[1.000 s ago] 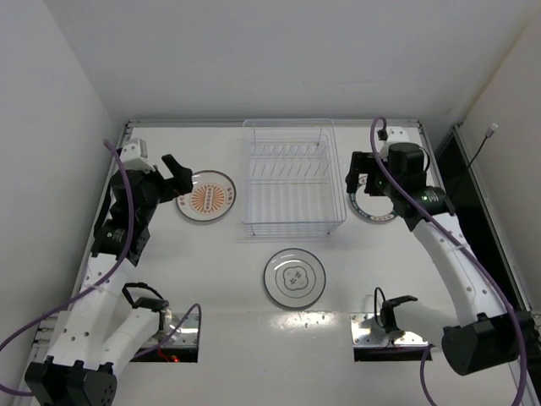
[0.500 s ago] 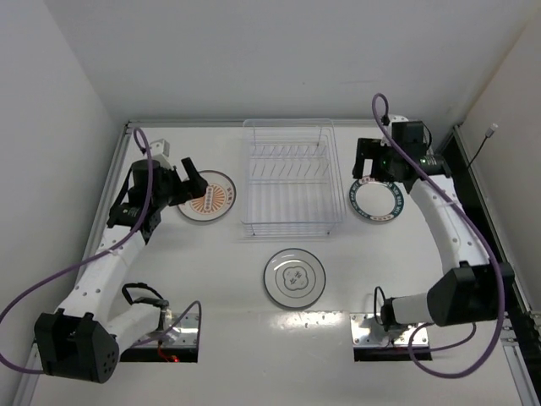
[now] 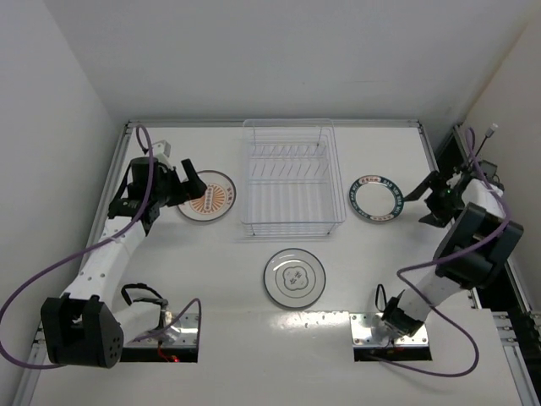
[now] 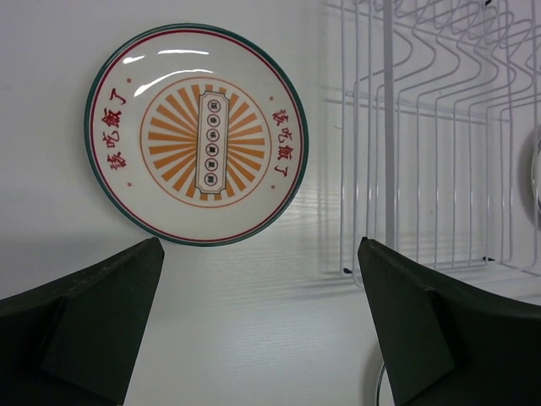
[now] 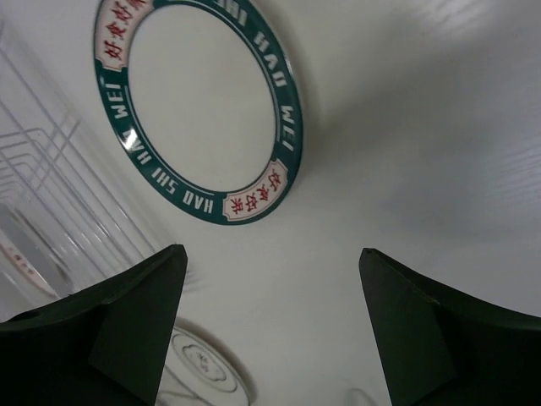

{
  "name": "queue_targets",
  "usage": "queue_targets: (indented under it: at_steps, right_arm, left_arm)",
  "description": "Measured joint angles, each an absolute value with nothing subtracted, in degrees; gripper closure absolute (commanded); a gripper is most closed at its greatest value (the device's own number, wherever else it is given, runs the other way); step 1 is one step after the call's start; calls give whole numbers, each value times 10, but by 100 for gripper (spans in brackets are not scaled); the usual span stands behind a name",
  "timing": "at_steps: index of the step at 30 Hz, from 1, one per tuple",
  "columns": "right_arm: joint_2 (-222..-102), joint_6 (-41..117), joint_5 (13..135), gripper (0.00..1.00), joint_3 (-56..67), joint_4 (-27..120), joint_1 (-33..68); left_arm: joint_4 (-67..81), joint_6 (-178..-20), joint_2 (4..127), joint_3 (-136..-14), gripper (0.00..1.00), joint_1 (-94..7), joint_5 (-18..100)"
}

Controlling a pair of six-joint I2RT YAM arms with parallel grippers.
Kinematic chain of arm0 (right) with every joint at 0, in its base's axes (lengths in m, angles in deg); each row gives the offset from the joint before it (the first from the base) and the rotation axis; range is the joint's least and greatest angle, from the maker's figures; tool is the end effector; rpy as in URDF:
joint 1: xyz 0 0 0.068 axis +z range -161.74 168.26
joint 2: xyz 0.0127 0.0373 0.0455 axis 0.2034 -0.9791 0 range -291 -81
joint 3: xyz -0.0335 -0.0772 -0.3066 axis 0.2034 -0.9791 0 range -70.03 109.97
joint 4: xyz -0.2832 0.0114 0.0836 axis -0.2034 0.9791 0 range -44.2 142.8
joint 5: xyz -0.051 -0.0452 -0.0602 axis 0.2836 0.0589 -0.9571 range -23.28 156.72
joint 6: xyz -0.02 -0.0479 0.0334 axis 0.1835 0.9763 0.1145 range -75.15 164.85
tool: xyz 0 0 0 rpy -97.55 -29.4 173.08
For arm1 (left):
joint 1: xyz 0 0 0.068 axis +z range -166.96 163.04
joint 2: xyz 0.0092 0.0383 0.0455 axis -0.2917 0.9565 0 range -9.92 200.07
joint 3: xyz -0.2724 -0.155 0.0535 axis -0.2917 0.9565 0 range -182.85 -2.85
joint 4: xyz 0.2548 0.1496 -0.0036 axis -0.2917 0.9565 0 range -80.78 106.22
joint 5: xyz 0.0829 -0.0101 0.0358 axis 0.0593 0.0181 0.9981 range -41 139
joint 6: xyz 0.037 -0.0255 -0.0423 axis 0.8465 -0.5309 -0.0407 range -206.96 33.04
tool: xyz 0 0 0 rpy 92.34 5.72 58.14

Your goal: Load the plates into the dish rack

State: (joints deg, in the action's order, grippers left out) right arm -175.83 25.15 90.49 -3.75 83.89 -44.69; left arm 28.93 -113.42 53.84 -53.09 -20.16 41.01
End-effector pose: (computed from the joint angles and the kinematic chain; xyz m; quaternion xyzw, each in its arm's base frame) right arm 0.3190 -0.1844 0.2341 0.3876 0.8774 0.1774 0.2201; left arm 0.2697 -0.0215 0.3187 -0.1445 0.8663 -0.1806 0.4427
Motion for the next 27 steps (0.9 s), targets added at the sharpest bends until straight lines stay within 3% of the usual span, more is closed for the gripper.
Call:
queue_targets:
  at_steps: [6, 8, 18, 23, 27]
  right_arm:
    - [-1843, 245, 964, 22, -48, 838, -491]
    - [-1856, 242, 973, 25, -47, 835, -491]
    - [-1918, 208, 968, 29, -44, 789, -458]
    - [-1961, 194, 953, 40, 7, 796, -423]
    - [-1986, 189, 936, 58, 50, 794, -399]
  left_arm:
    - [276, -1131, 538, -531, 2, -195, 380]
    - [269, -1131, 538, -530, 7, -194, 372]
    - [245, -1131, 564, -509, 7, -173, 312]
    - [244, -1131, 571, -508, 7, -168, 297]
    - [246, -1125, 573, -508, 7, -168, 295]
